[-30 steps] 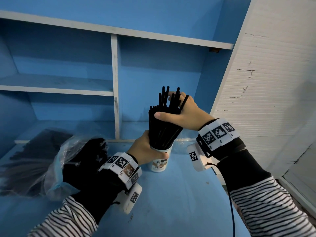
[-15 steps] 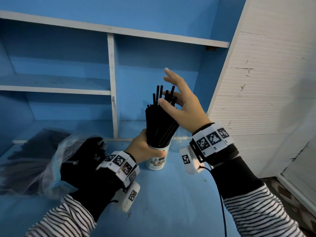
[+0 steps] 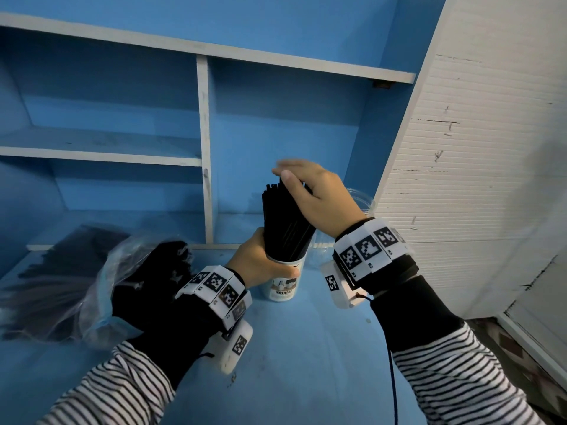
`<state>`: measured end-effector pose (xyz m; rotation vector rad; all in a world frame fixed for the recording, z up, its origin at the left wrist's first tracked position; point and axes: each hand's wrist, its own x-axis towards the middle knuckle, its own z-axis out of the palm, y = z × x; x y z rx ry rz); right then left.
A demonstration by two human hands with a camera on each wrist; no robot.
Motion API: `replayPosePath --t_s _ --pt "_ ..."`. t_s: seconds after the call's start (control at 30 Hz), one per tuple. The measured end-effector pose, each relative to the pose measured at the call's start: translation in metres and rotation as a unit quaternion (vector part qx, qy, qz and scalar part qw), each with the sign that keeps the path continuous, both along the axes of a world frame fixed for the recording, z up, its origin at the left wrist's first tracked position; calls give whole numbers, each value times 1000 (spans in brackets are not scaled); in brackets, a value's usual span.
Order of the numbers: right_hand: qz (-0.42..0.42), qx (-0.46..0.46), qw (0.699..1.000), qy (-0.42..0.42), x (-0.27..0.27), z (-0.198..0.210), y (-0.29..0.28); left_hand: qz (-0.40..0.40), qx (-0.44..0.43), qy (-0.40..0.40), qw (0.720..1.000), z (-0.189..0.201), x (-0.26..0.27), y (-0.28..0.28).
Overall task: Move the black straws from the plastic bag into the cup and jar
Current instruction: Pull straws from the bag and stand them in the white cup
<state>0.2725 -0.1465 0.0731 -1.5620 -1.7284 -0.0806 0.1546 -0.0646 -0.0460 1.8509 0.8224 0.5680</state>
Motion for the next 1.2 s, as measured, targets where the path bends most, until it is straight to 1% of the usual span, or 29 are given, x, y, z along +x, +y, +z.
replayPosePath --t_s 0.07,0.17,0.3,0.4,0.43,0.53,0.6,0.67,0.77,0.8,0.87,0.93,1.0,1.03,1.1,1.17,1.2 --pt "9 -33 999 21 -3 -1 -3 3 1 -2 1000 0 1 0" --pt "22 -8 1000 14 -4 -7 -6 1 13 -2 1000 2 1 -1" --pt "-24 -71 995 -65 -3 -15 -4 4 25 16 1000 6 0 -3" --pt "-23 -64 995 -76 -2 -15 -5 3 28 20 999 6 0 -4" --pt "-24 -73 993 -89 -3 -15 -6 4 28 18 999 6 0 -5" --pt "-62 -129 976 -163 -7 -17 -8 12 26 17 999 7 -1 -7" --pt "-67 -132 972 -180 -9 -17 -9 25 26 26 999 10 -3 -10" --pt "-58 -110 978 -167 -11 -16 -10 35 26 50 998 12 -8 -13" --pt "-29 -9 994 -103 -18 -16 -13 48 54 91 993 22 -26 -23" --pt "-17 37 996 -83 -22 -16 -15 57 72 86 992 26 -35 -26" --pt "6 123 991 -57 -34 -18 -19 75 120 40 989 35 -56 -31" --pt "34 162 986 -19 -49 -21 -23 95 175 -15 980 44 -81 -33" --pt "72 142 987 32 -63 -30 -24 128 220 -39 966 52 -108 -33" --pt "93 121 987 58 -69 -35 -23 148 242 -31 958 56 -121 -32" --pt "130 71 985 90 -83 -49 -17 193 279 18 941 58 -145 -26" --pt "150 14 985 86 -97 -63 -9 219 275 55 934 55 -167 -16" --pt "156 -19 984 82 -105 -71 -5 218 261 66 938 52 -176 -12"
